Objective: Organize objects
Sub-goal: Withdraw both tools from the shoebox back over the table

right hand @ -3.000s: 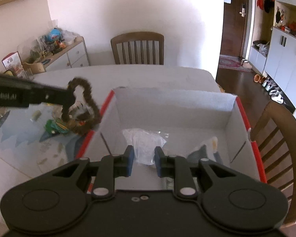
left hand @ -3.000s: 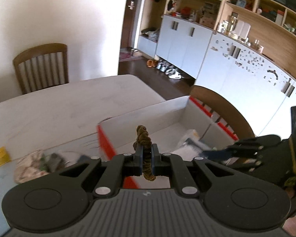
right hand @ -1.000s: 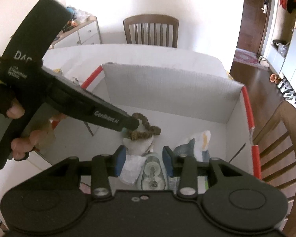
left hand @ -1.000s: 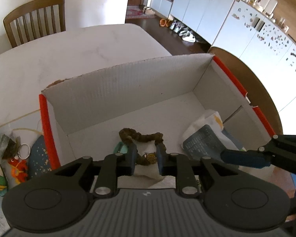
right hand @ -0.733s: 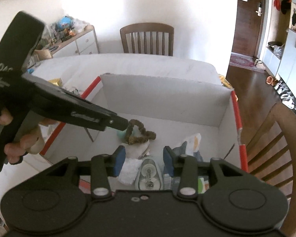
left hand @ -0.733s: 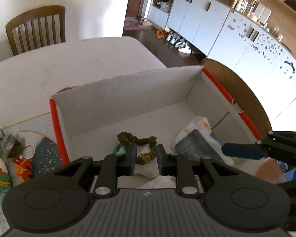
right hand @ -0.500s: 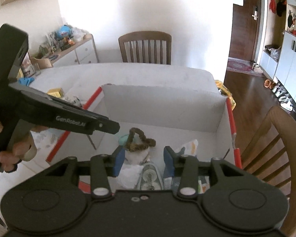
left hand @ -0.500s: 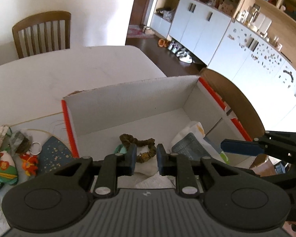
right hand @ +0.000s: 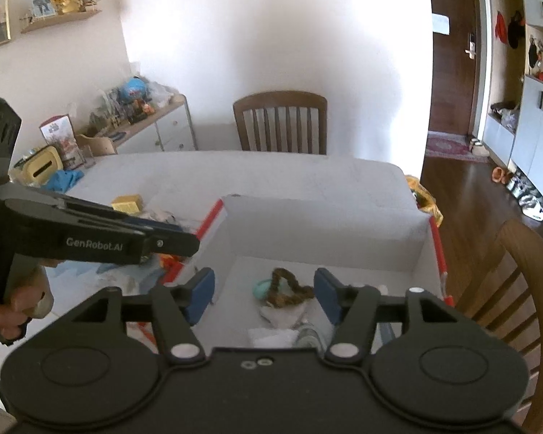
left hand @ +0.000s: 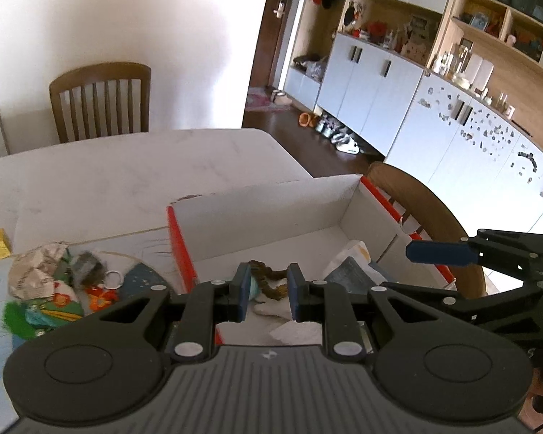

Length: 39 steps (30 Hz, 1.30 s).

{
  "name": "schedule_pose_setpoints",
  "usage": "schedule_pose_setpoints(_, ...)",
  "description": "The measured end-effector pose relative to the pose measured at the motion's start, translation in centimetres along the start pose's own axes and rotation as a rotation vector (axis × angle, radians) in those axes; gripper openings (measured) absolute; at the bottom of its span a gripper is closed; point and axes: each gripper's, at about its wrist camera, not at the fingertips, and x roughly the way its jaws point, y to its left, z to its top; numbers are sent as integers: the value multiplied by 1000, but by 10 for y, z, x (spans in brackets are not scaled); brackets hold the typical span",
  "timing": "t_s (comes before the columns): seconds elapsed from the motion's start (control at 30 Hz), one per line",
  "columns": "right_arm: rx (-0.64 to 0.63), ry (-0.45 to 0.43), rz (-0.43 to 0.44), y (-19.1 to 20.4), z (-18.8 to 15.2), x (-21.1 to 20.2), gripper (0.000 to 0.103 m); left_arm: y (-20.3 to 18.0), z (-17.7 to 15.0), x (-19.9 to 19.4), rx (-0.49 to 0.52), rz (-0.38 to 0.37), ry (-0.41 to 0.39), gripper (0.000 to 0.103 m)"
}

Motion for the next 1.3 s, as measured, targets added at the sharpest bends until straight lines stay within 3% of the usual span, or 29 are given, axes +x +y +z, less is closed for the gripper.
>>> schedule_pose_setpoints(0.27, 8, -25, 10, 26, 5, -3, 68, 23, -10, -36, 6, 14, -56, 23)
schedule_pose_setpoints(0.47, 37, -25, 21, 47, 8, 3, 73, 52, -18, -61, 0, 35, -100, 52)
schedule_pose_setpoints(0.87, 28, -29, 30, 111, 20, 26, 83, 117, -35, -100, -30, 68, -134, 52)
schedule_pose_setpoints(0.93, 28, -28, 33, 121, 21, 30, 84, 129, -37, -106, -35, 73, -139, 59)
schedule_pose_setpoints(1.0, 27, -28, 33, 130, 23, 34, 86, 139, -40, -112, -34, 80, -153, 75)
schedule_pose_setpoints(1.23, 24, -25, 31, 160, 26, 51, 92, 175, -51, -127, -22, 106, -182, 89)
schedule_pose_setpoints(1.3, 29, -26, 22, 167, 26, 56, 93, 184, -54, -130, -15, 120, -192, 103)
